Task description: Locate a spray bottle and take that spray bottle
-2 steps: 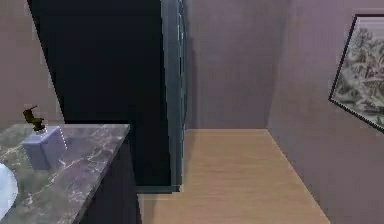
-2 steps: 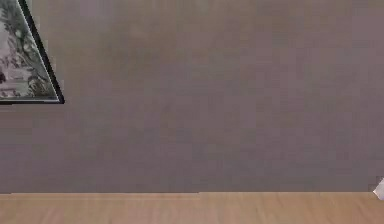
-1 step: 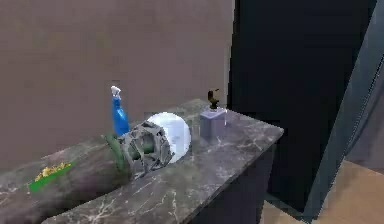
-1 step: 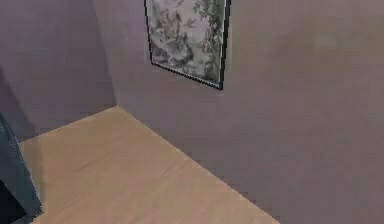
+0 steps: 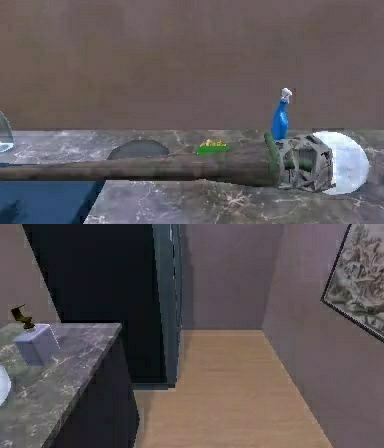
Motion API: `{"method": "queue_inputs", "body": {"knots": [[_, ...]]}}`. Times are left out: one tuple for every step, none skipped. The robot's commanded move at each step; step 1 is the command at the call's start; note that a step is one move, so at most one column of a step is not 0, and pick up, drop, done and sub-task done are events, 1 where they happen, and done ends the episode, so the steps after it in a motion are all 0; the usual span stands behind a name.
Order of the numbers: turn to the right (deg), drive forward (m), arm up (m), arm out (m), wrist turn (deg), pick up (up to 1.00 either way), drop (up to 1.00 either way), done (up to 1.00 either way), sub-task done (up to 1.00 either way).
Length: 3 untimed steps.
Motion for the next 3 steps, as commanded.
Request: {"method": "queue_inputs", "body": {"knots": [[-45.0, 0.00, 0.00, 0.00, 0.0, 0.00, 0.00, 0.00, 0.00], [-18.0, 0.00, 0.00, 0.00, 0.0, 0.00, 0.00, 0.00, 0.00], [45.0, 0.00, 0.00, 0.00, 0.0, 0.00, 0.00, 0.00, 0.00]]}}
